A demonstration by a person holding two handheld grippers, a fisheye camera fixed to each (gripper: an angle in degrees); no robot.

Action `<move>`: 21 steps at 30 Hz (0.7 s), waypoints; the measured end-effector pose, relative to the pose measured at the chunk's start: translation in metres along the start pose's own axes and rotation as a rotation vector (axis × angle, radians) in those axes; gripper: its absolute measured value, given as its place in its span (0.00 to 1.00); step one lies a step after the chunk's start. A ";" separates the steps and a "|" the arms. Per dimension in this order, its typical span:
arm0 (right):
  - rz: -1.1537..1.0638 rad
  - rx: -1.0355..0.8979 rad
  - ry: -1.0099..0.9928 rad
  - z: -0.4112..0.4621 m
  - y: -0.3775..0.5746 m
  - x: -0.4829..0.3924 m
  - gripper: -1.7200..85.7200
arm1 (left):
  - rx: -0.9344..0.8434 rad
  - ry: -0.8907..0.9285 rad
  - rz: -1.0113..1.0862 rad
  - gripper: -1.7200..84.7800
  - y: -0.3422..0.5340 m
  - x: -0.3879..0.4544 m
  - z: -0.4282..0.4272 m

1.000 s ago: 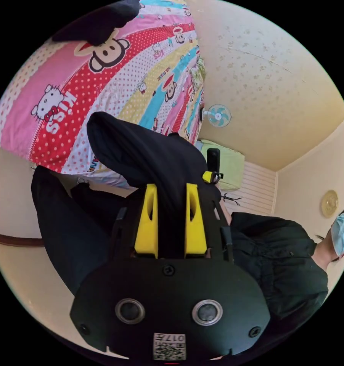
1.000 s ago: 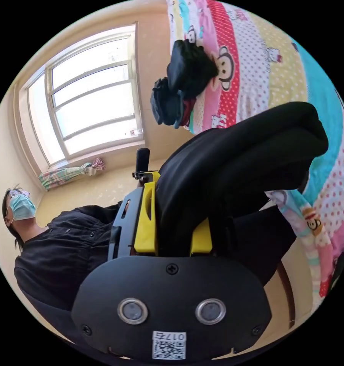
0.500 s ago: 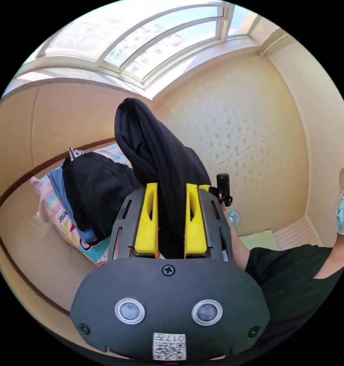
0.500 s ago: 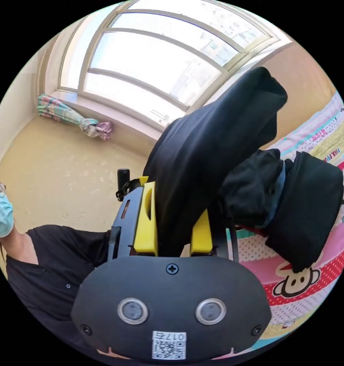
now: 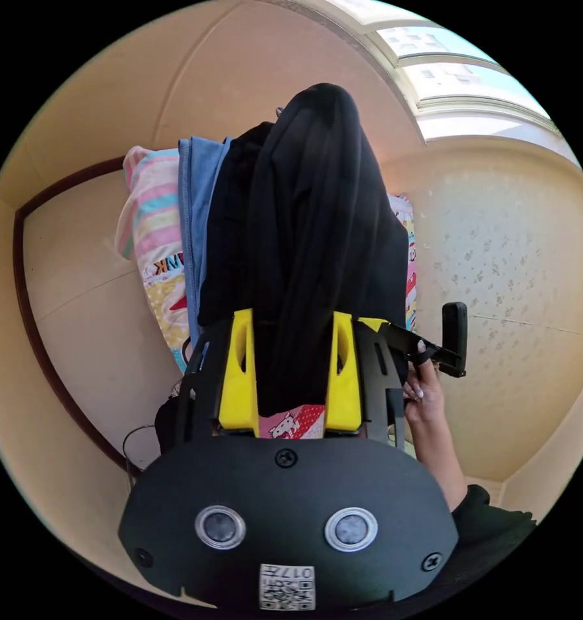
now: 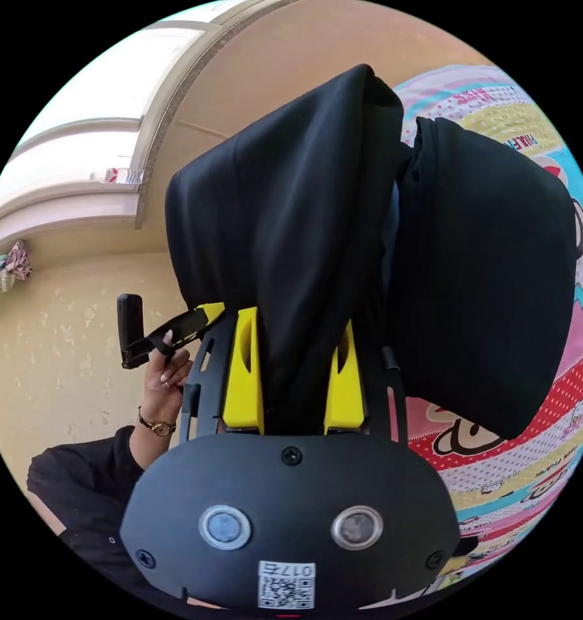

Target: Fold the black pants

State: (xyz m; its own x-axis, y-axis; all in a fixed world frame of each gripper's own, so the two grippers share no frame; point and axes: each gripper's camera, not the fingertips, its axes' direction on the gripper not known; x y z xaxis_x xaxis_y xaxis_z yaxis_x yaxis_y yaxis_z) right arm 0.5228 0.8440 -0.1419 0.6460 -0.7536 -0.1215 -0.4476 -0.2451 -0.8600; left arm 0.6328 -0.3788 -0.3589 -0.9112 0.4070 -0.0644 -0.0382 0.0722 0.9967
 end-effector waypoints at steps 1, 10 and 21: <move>-0.004 0.000 -0.010 -0.005 0.005 -0.001 0.18 | -0.012 0.035 0.001 0.21 0.003 -0.006 -0.002; 0.156 -0.028 -0.094 -0.044 0.206 0.051 0.13 | 0.138 -0.340 0.153 0.17 0.087 0.000 -0.073; 0.938 0.168 -0.195 -0.039 0.647 0.077 0.07 | -0.074 -0.487 0.972 0.02 0.198 0.194 0.050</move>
State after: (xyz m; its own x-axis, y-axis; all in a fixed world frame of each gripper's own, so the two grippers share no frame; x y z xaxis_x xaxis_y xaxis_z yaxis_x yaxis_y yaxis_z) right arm 0.2584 0.6037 -0.6880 0.1695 -0.4804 -0.8605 -0.7482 0.5056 -0.4297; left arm 0.4694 -0.2404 -0.1768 -0.3054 0.5783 0.7565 0.5712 -0.5244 0.6315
